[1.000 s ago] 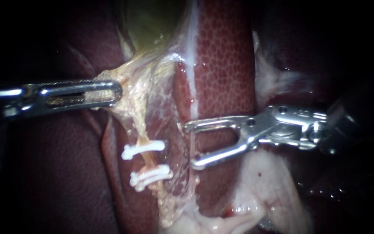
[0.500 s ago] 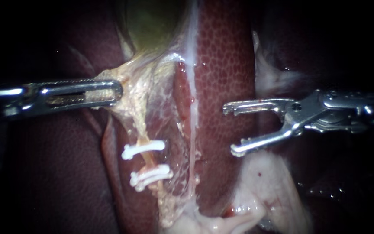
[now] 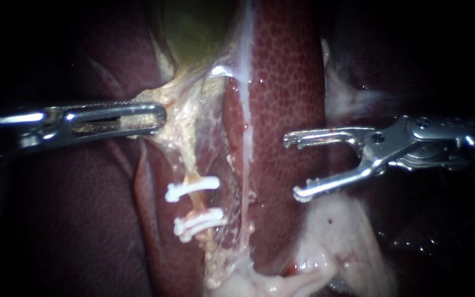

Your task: Going back third clip left tube

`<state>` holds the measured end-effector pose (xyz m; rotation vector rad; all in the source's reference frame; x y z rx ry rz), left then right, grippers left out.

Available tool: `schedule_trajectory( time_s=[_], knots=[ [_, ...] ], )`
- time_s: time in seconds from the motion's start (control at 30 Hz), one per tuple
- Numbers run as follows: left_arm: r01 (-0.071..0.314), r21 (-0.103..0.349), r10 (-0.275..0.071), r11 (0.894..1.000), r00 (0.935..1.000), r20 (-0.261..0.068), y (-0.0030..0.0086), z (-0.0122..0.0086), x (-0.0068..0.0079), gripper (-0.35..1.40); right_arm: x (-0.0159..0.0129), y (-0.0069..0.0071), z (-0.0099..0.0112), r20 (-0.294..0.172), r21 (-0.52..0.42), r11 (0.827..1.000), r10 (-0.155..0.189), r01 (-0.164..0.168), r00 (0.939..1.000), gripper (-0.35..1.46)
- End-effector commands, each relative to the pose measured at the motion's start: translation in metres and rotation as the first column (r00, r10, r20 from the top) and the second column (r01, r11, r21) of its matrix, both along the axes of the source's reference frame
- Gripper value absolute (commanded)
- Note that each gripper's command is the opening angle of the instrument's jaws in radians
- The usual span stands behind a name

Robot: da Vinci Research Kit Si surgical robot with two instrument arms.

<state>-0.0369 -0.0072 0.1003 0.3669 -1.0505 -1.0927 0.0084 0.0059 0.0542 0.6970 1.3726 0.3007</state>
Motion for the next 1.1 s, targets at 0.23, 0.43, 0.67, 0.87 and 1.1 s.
schedule_trajectory(
  time_s=[0.23, 0.43, 0.67, 0.87, 1.1],
  knots=[
    [-0.021, 0.007, 0.021, 1.0, 0.9998, -0.002, -0.0003, 0.0018, -0.0025, -0.35, 0.0, -0.0001, -0.0001, 0.0, 0.0, 1.0, 0.0, 0.0, 1.0, 0.6],
    [-0.031, 0.009, 0.031, 0.999, 0.9995, -0.004, -0.0004, 0.0029, -0.0041, -0.35, 0.0001, -0.0001, -0.0001, 0.0, 0.0, 1.0, 0.001, -0.001, 1.0, 0.6],
    [-0.03, 0.009, 0.03, 1.0, 0.9996, -0.005, -0.0003, 0.003, -0.0045, -0.35, 0.0001, -0.0002, -0.0002, 0.0, -0.001, 1.0, 0.001, -0.001, 1.0, 0.6],
    [-0.032, 0.01, 0.032, 0.999, 0.9995, -0.003, -0.0003, 0.003, -0.0045, -0.35, 0.0001, -0.0002, -0.0002, 0.0, -0.001, 1.0, 0.001, -0.001, 1.0, 0.6],
    [-0.032, 0.01, 0.032, 0.999, 0.9995, -0.002, -0.0003, 0.003, -0.0044, -0.35, 0.0001, -0.0002, -0.0002, 0.0, -0.001, 1.0, 0.001, -0.001, 1.0, 0.6]
  ],
)
